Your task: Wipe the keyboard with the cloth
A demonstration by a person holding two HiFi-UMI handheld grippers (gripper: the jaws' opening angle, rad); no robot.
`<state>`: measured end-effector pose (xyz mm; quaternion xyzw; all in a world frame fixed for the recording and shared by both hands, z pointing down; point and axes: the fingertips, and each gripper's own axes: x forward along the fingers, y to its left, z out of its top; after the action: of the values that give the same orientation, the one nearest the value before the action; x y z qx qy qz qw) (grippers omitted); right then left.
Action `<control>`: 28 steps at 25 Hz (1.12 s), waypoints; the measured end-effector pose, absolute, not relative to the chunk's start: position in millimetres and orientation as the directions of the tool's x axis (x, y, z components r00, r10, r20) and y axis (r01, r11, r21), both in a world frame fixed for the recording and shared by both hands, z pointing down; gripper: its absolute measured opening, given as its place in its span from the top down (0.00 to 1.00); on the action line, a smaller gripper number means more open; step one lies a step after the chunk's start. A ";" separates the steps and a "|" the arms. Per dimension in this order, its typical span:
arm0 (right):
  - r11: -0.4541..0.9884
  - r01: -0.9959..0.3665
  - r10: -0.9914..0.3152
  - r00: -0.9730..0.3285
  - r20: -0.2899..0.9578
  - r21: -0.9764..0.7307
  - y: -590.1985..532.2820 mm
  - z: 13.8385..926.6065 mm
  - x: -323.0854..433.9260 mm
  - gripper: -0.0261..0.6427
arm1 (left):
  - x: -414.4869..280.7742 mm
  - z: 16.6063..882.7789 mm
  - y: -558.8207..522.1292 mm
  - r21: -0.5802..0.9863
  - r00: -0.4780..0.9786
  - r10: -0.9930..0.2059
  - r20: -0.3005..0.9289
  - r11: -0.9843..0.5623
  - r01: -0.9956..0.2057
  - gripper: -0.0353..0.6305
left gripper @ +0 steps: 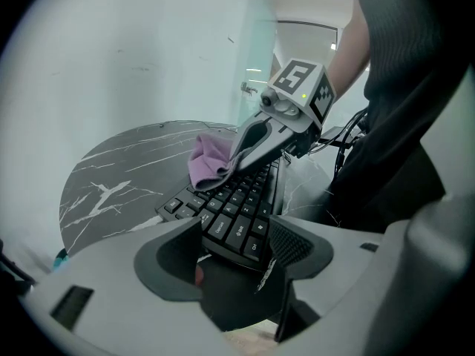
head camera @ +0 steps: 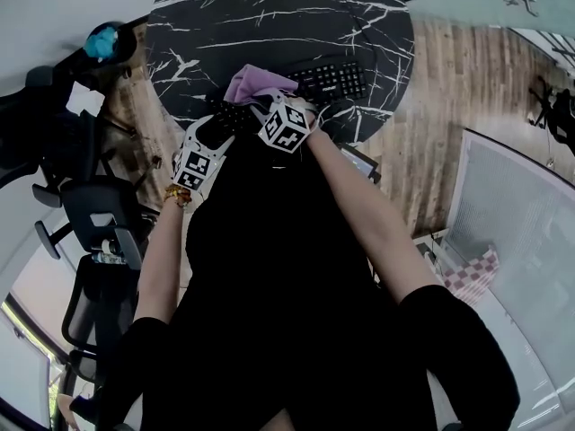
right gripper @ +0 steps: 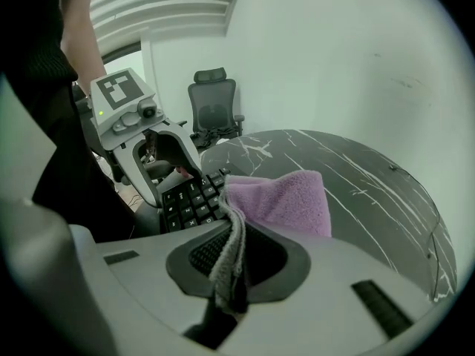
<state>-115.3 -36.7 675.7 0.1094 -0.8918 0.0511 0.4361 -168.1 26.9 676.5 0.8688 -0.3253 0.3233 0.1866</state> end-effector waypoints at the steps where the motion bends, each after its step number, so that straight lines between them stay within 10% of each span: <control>1: 0.973 -0.230 -0.146 -0.597 0.789 0.006 -35.7 675.6 -119.0 0.88 | -168.3 677.0 27.2 0.115 0.579 -0.443 0.685 -0.718 -0.686 0.52; 17: 0.997 -0.069 -0.068 -0.606 0.793 0.034 -11.4 676.9 -180.5 0.88 | -170.7 676.9 27.1 0.111 0.573 -0.434 0.695 -0.723 -0.682 0.52; 28: 0.920 -0.378 -0.245 -0.756 0.607 -0.100 -60.0 592.2 -118.3 0.88 | -171.7 680.9 30.2 0.102 0.539 -0.387 0.748 -0.736 -0.670 0.52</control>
<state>-118.3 -60.0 592.2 0.1673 -0.9308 0.1089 0.3063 -171.7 30.2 680.9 0.8559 -0.3086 0.3679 0.1922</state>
